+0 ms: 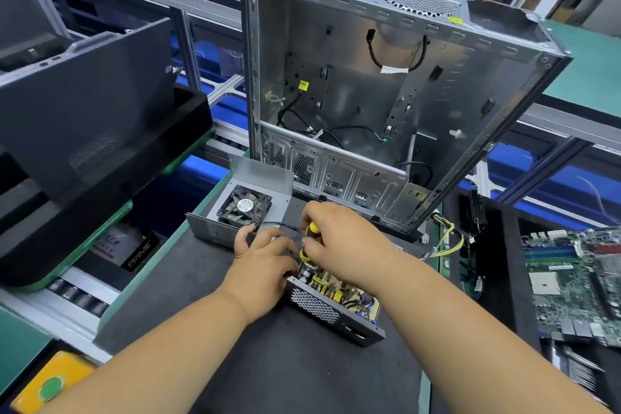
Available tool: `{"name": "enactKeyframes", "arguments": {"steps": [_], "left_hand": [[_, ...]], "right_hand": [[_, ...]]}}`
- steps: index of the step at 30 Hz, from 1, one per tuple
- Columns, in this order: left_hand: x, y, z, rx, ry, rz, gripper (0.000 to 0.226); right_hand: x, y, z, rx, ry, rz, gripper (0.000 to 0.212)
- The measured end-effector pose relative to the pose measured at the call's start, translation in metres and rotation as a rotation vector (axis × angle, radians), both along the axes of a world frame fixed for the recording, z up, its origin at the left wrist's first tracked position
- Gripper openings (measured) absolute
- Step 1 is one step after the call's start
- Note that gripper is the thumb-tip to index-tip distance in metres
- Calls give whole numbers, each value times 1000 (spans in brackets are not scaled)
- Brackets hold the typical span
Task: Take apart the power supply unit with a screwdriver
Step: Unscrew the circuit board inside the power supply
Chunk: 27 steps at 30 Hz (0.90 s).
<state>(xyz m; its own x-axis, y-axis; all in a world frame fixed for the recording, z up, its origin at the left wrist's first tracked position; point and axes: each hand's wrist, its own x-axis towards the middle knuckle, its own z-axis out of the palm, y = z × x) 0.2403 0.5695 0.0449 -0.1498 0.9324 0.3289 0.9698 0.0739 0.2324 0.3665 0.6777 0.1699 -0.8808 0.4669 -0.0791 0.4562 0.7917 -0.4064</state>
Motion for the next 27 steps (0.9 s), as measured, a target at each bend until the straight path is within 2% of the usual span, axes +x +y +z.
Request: {"name": "enactKeyframes", "arguments": {"steps": [3, 6, 8, 12, 20, 24, 27], "left_hand": [[-1, 0, -1, -23, 13, 1, 37], [0, 0, -4, -44, 29, 15, 38], [0, 0, -5, -27, 8, 26, 35], [0, 0, -4, 12, 17, 10, 34], [-1, 0, -7, 35, 19, -7, 41], [-2, -1, -7, 39, 49, -4, 44], [-4, -2, -5, 30, 94, -22, 38]], "right_hand": [[2, -2, -3, 7, -16, -24, 22], [3, -5, -8, 207, -31, -19, 31], [1, -7, -8, 259, -44, -24, 39], [-2, -6, -7, 137, -25, -40, 30], [-1, -6, -3, 37, 25, -59, 23], [2, -7, -6, 164, -31, -55, 27], [2, -4, -8, 232, -41, -71, 38]]}}
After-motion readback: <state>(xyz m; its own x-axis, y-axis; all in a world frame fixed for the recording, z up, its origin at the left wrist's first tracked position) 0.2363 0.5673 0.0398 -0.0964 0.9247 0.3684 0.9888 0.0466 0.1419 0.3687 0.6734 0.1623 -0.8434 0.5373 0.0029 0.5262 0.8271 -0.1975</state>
